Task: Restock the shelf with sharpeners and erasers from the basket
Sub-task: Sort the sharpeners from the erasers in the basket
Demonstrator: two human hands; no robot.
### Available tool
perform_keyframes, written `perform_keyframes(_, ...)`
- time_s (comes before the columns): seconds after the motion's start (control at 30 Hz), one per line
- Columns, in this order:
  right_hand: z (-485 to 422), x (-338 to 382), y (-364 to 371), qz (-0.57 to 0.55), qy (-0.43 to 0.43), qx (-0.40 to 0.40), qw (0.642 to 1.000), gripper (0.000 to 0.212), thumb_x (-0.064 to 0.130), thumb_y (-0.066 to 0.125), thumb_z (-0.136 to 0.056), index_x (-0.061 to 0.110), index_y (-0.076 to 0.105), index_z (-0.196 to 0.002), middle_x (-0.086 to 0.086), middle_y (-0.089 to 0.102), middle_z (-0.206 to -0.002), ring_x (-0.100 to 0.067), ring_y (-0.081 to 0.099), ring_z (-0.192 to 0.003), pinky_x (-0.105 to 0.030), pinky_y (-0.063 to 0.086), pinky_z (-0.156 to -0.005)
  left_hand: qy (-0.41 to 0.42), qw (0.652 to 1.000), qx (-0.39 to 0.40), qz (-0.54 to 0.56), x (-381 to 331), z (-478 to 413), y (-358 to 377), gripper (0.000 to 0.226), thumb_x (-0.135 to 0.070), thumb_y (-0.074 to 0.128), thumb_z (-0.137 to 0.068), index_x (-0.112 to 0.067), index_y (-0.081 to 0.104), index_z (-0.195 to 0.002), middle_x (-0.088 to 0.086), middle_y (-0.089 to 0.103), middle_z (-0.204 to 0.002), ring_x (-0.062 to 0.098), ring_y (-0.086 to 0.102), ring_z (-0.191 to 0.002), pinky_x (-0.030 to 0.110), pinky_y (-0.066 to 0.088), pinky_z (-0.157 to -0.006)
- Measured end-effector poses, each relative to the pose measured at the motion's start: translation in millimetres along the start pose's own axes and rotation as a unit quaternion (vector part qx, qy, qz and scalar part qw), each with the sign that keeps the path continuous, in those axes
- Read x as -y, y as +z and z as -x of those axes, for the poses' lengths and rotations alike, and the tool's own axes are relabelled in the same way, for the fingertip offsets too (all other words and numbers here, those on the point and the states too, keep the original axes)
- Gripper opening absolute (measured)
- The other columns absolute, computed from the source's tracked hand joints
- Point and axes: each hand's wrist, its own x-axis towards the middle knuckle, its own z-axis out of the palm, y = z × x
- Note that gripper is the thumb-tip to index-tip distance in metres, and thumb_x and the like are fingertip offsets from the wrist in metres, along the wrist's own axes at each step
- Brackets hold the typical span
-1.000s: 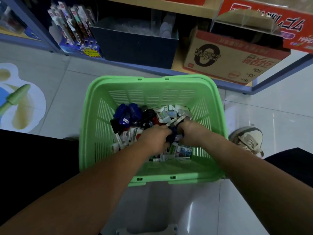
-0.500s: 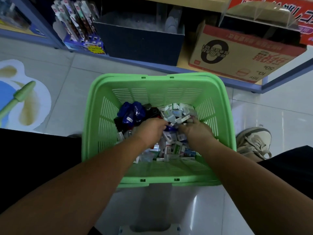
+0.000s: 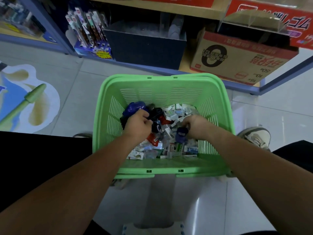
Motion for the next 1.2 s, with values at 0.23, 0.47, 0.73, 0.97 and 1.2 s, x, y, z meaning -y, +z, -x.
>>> perform_keyframes(0.23,1,13,-19,-0.192,-0.028,0.010,0.981,0.033,-0.008,0.085,-0.078,0.016,0.071,-0.095,-0.014,0.075,-0.102,-0.027,0.074,-0.082,-0.040,0.065,-0.076,0.030,0.995,0.084,-0.043,-11,3,8,0.033,-0.019,0.066,-0.098,-0.014,0.061,-0.130,-0.004,0.070,-0.095,0.018,0.069,-0.091,0.033,0.058,-0.087)
perform_keyframes(0.47,6,18,-29,-0.324,-0.036,0.002,0.945,0.042,-0.011,0.084,-0.076,0.010,0.071,-0.109,-0.016,0.076,-0.108,-0.030,0.076,-0.095,-0.039,0.064,-0.084,0.056,0.982,0.167,0.061,-23,3,25,0.022,-0.017,0.079,-0.090,-0.021,0.068,-0.108,-0.001,0.073,-0.089,0.012,0.068,-0.075,0.038,0.058,-0.074)
perform_keyframes(0.73,3,6,-31,-0.066,0.031,-0.023,0.997,0.024,0.016,0.074,-0.095,0.014,0.071,-0.119,-0.006,0.068,-0.115,-0.025,0.064,-0.107,-0.032,0.049,-0.086,-0.074,0.983,-0.053,0.162,-14,-13,-5,0.023,-0.034,0.078,-0.090,-0.017,0.066,-0.099,0.011,0.074,-0.086,0.018,0.069,-0.061,0.031,0.059,-0.061)
perform_keyframes(0.97,4,8,24,-0.327,0.112,-0.134,0.929,0.062,0.022,0.073,-0.097,0.016,0.037,-0.147,-0.006,0.064,-0.115,-0.030,0.067,-0.104,-0.042,0.059,-0.090,-0.070,0.995,0.073,-0.010,-2,4,14,0.022,-0.032,0.072,-0.095,-0.011,0.071,-0.087,0.011,0.074,-0.080,0.026,0.074,-0.076,0.036,0.060,-0.071)
perform_keyframes(1.2,-13,7,43,-0.455,0.170,-0.082,0.870,0.128,0.023,0.092,-0.078,0.038,-0.005,-0.160,-0.012,0.042,-0.152,-0.037,0.045,-0.141,-0.045,0.042,-0.114,-0.029,0.982,0.182,-0.033,12,3,32,0.013,-0.023,0.077,-0.091,-0.017,0.071,-0.101,-0.001,0.072,-0.094,0.017,0.071,-0.087,0.040,0.061,-0.086)
